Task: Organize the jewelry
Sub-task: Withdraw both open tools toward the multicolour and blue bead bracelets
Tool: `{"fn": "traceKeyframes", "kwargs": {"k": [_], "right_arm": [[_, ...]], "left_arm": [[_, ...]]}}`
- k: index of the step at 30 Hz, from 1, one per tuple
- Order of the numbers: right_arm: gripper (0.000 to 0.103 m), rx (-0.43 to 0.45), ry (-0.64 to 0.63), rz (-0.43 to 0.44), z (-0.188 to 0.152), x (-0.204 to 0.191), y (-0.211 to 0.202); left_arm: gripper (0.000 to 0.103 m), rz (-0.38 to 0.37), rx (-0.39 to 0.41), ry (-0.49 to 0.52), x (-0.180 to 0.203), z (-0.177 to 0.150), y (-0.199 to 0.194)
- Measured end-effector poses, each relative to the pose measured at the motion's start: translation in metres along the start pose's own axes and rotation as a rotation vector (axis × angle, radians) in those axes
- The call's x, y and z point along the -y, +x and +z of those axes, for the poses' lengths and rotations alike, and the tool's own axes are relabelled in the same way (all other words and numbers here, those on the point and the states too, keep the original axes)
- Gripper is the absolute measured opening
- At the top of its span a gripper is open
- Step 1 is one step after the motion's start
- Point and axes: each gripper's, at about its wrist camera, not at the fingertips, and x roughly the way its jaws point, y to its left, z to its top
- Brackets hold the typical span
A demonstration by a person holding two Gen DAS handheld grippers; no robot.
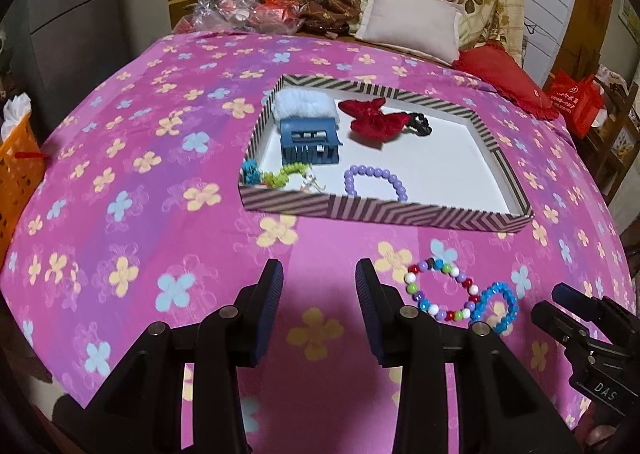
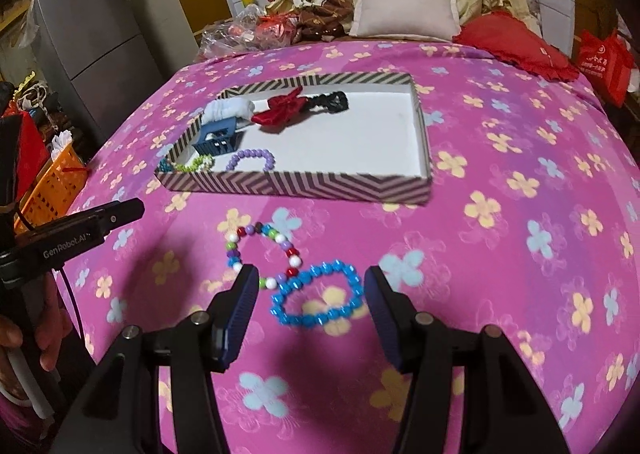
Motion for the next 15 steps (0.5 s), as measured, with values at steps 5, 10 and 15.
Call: {"fn": "traceKeyframes", "kwargs": {"k": [5, 10, 15], "right_arm": [[0.058, -0.023, 0.013, -0.018, -0.013, 0.012, 0.001], [0.058, -0.037, 0.027, -0.028, -0.022, 0.021, 0.003], [0.058, -0.046, 0.017, -0.033, -0.025, 0.021, 0.009]], "left_arm": [[0.036, -0.005, -0.034, -0.007, 0.001, -0.009, 0.007], [0.036, -0.009, -0.057, -0.012, 0.003, -0.015, 0.013], [0.036, -0.01, -0.071, -0.006, 0.007, -0.017, 0.018]]}}
